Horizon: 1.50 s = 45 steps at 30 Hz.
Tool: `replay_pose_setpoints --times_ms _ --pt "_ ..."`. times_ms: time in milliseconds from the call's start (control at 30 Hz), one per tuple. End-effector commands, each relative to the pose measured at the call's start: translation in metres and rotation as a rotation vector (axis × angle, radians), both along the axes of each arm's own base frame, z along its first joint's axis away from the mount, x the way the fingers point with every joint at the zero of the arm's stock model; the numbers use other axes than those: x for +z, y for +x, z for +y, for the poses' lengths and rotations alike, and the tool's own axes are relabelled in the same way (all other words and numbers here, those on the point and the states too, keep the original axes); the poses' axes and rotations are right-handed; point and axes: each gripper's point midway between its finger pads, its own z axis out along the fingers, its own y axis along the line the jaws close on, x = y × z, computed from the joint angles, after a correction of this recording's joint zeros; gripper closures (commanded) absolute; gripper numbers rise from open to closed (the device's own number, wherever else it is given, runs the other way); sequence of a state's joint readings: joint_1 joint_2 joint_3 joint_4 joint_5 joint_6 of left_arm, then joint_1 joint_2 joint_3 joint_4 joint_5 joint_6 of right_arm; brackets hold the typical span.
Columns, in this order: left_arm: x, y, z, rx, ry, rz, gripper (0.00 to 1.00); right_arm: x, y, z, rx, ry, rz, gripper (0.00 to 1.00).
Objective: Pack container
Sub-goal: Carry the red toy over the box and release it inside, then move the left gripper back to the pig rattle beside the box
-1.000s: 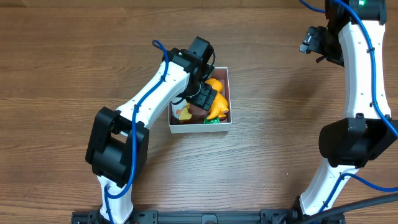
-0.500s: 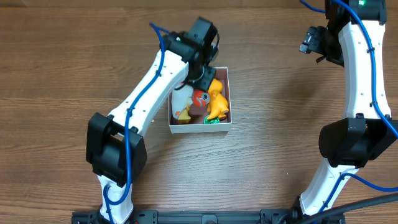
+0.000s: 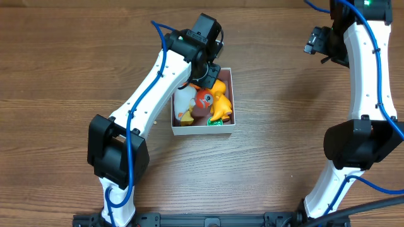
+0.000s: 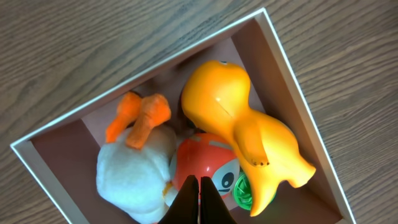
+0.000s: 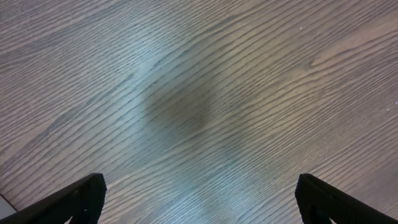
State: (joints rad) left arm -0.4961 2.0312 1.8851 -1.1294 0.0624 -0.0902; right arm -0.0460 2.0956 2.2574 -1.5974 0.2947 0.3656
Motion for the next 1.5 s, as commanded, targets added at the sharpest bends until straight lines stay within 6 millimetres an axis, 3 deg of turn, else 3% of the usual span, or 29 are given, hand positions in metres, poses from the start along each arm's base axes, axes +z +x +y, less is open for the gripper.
replay_pose_setpoints --times_ms 0,533,733,1067,1233,1367,1467 --pt "-0.014 -0.005 0.002 -0.001 0.022 0.027 0.96 0.01 0.002 -0.003 -0.006 -0.012 -0.031 0.0" --pt "-0.063 -0.036 0.007 -0.019 0.036 0.153 0.96 0.01 0.002 -0.003 -0.006 -0.012 -0.031 0.0" --pt "-0.073 -0.036 0.007 -0.019 0.034 0.146 0.96 0.01 0.002 -0.003 -0.006 -0.012 -0.031 0.0" --pt "-0.072 -0.034 0.006 -0.042 0.036 0.132 0.96 0.01 0.002 -0.003 -0.006 -0.012 -0.03 0.0" --pt "-0.057 -0.022 0.001 -0.044 0.016 0.092 0.96 0.01 0.002 -0.003 -0.006 -0.012 -0.03 0.0" --pt "-0.017 0.001 -0.002 -0.013 0.003 0.006 0.96 0.01 0.002 -0.003 -0.006 -0.012 -0.031 0.0" --pt "0.011 0.015 0.014 0.086 0.04 -0.045 0.96 0.01 0.002 -0.003 -0.006 -0.012 -0.031 0.0"
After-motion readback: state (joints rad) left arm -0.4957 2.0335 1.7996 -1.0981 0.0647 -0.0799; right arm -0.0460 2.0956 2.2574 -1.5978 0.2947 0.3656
